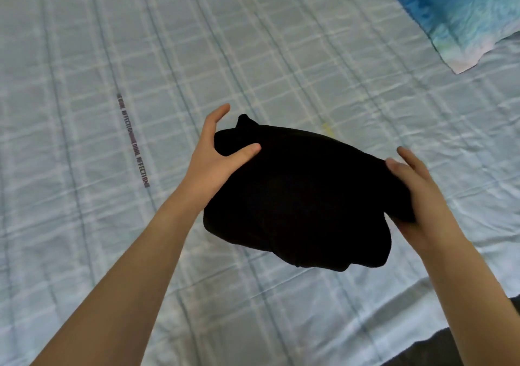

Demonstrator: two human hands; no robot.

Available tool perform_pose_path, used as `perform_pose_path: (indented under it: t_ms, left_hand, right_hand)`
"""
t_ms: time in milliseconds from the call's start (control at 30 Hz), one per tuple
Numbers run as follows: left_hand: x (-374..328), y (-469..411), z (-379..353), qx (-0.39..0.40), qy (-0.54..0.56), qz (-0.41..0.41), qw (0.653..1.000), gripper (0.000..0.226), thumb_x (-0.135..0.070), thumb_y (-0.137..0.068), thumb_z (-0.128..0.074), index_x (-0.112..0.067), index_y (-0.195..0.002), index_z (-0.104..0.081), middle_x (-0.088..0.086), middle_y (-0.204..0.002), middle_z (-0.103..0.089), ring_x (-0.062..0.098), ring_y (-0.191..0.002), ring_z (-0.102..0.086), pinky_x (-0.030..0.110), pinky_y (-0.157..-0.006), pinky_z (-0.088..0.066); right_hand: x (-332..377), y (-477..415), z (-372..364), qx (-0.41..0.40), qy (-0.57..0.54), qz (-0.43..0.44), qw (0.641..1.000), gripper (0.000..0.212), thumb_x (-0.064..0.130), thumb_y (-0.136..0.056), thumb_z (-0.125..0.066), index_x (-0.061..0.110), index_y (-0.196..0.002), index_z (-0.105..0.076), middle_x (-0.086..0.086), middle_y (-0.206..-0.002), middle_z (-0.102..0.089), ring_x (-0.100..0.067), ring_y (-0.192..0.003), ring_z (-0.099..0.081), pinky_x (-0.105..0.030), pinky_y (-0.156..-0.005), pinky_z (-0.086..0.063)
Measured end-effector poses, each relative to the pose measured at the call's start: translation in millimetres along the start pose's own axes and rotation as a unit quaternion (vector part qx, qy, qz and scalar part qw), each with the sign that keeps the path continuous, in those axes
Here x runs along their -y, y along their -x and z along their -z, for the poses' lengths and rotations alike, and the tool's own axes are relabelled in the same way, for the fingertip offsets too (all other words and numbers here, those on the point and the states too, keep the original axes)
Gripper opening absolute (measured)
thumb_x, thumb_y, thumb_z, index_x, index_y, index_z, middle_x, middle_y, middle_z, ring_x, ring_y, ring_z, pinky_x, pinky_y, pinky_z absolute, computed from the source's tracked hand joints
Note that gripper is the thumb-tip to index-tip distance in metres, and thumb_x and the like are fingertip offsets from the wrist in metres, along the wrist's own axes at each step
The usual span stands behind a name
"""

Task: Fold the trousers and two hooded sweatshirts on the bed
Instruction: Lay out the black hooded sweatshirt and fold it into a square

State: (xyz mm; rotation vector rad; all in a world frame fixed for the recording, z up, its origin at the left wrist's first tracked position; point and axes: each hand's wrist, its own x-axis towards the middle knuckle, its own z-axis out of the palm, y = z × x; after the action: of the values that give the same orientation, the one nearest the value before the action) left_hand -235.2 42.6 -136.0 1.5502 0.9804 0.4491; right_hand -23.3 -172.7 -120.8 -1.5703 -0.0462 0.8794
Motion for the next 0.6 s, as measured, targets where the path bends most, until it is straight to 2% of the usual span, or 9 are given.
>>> perform_pose_path:
  t_ms: [67,133,233,300,367,400,467,533,600]
  left_hand:
    - [-5.1,6.5,0.5,0.011,-0.005,-0.011,1.000,0.078,-0.039,-0.078,-0.080,-0.059,-0.137,-0.032,-0.022,-0.142,-0.045,0.007,-0.122,-0.055,0.035,-0.103,-0.048]
    - [-6.0,9.3,-1.7,0.009,-0.010,-0.007,1.000,0.081,-0.035,-0.079,-0.081,-0.058,-0.139,-0.031,-0.021,-0.136,-0.050,0.000,-0.114,-0.058,0.026,-0.097,-0.050]
    - [0.7,11.0,-8.5,-0.004,-0.027,0.001,1.000,0.080,-0.030,-0.078,-0.081,-0.051,-0.140,-0.034,-0.016,-0.120,-0.060,-0.004,-0.102,-0.063,0.014,-0.085,-0.050]
    - [3.3,8.4,-13.9,-0.022,-0.036,0.004,0.999,0.078,-0.032,-0.077,-0.082,-0.049,-0.138,-0.037,-0.014,-0.118,-0.060,-0.006,-0.098,-0.063,0.009,-0.079,-0.049]
    - [0.3,3.6,-16.5,-0.032,-0.041,0.012,0.999,0.074,-0.037,-0.078,-0.081,-0.050,-0.136,-0.038,-0.014,-0.120,-0.059,-0.006,-0.098,-0.062,0.008,-0.077,-0.050]
    - [-1.1,1.6,-15.1,-0.036,-0.019,0.022,0.999,0.070,-0.041,-0.080,-0.078,-0.052,-0.136,-0.037,-0.013,-0.122,-0.060,-0.003,-0.099,-0.064,0.012,-0.082,-0.051]
    - [-8.2,1.3,-7.7,-0.054,0.122,0.046,0.990,0.054,-0.048,-0.092,-0.061,-0.050,-0.139,-0.036,-0.005,-0.117,-0.065,0.008,-0.101,-0.067,0.028,-0.094,-0.051]
    - [-14.6,5.7,1.0,-0.086,0.239,0.039,0.967,0.038,-0.048,-0.101,-0.041,-0.044,-0.139,-0.040,0.007,-0.109,-0.070,0.019,-0.103,-0.068,0.033,-0.099,-0.047]
    - [-19.8,15.1,-0.8,-0.092,0.214,0.009,0.972,0.029,-0.046,-0.102,-0.038,-0.048,-0.127,-0.051,0.013,-0.120,-0.067,0.021,-0.114,-0.065,0.030,-0.101,-0.044]
  right_hand:
    - [5.1,9.0,2.1,0.013,0.021,-0.005,1.000,0.056,0.012,-0.091,-0.066,0.042,-0.135,-0.050,0.002,-0.101,-0.073,-0.012,-0.079,-0.072,-0.026,-0.065,-0.055]
    - [2.5,15.3,-0.5,-0.007,0.049,0.010,0.999,0.063,0.009,-0.087,-0.071,0.045,-0.135,-0.050,-0.001,-0.102,-0.071,-0.012,-0.079,-0.073,-0.026,-0.063,-0.057]
    - [-11.3,16.4,-10.9,-0.047,0.118,0.079,0.989,0.065,0.011,-0.083,-0.079,0.042,-0.133,-0.052,0.006,-0.103,-0.070,-0.004,-0.089,-0.071,-0.017,-0.070,-0.057]
    - [-18.7,12.9,-16.1,-0.062,0.131,0.105,0.984,0.063,0.013,-0.083,-0.080,0.038,-0.133,-0.052,0.010,-0.103,-0.067,0.003,-0.089,-0.068,-0.013,-0.073,-0.055]
    - [-16.2,7.5,-18.2,-0.063,0.125,0.097,0.985,0.062,0.017,-0.084,-0.079,0.039,-0.134,-0.050,0.011,-0.104,-0.066,0.002,-0.088,-0.068,-0.014,-0.072,-0.055]
    - [-13.1,3.7,-17.0,-0.059,0.110,0.083,0.989,0.060,0.020,-0.086,-0.077,0.040,-0.135,-0.049,0.011,-0.102,-0.067,-0.001,-0.087,-0.069,-0.017,-0.074,-0.055]
    - [-3.9,-2.9,-9.3,-0.033,-0.008,0.044,0.998,0.051,0.027,-0.095,-0.065,0.038,-0.140,-0.045,0.010,-0.094,-0.069,-0.006,-0.085,-0.069,-0.028,-0.078,-0.056]
    - [4.9,-3.1,0.1,0.017,-0.198,0.005,0.980,0.047,0.033,-0.102,-0.050,0.034,-0.148,-0.040,-0.008,-0.114,-0.072,-0.023,-0.104,-0.070,-0.041,-0.091,-0.056]
    - [9.6,3.2,5.1,0.057,-0.285,0.010,0.957,0.045,0.037,-0.103,-0.042,0.044,-0.148,-0.037,-0.033,-0.127,-0.061,-0.044,-0.121,-0.061,-0.050,-0.105,-0.048]
